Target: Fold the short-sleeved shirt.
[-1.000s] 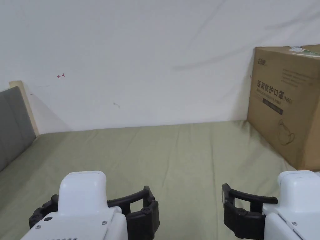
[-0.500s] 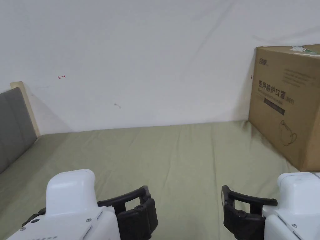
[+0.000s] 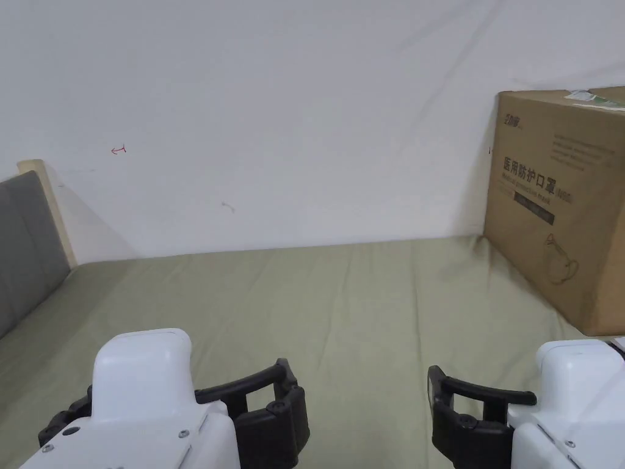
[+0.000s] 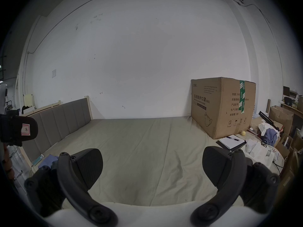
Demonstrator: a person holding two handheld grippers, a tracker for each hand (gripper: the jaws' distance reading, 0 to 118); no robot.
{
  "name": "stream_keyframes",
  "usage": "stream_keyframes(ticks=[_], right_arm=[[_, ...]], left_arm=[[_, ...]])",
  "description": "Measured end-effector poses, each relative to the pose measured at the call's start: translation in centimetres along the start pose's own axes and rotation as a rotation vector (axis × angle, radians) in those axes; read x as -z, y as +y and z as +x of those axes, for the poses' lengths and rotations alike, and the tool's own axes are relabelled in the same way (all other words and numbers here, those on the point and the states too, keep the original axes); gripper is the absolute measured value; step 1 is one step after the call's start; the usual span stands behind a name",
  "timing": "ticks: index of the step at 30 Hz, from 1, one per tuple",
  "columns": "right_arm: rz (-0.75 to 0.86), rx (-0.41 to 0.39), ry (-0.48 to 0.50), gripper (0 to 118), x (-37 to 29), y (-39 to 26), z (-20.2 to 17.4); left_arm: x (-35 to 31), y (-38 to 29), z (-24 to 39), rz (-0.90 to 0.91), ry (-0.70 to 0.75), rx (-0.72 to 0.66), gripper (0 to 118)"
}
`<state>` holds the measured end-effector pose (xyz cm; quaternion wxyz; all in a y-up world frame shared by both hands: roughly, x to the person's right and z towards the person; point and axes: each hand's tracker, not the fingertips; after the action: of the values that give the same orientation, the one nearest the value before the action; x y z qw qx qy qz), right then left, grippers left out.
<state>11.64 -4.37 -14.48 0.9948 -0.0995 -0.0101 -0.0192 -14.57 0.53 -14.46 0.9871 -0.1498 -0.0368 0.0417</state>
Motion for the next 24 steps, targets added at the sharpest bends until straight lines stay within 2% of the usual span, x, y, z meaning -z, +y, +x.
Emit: stream_keyframes(ticks=[9,24], right_arm=[[0.001,0.005,-0.008,118,-0.12,-0.15,0.23],[0.018,0.001,0.006,118,-0.22,0.39,-0.13]], left_arm=[[0.02,-0.35,0.43,0.021,0.035,0.047,118],[-0.44,0.18,0.14,0.076,0.037,0.035,118]])
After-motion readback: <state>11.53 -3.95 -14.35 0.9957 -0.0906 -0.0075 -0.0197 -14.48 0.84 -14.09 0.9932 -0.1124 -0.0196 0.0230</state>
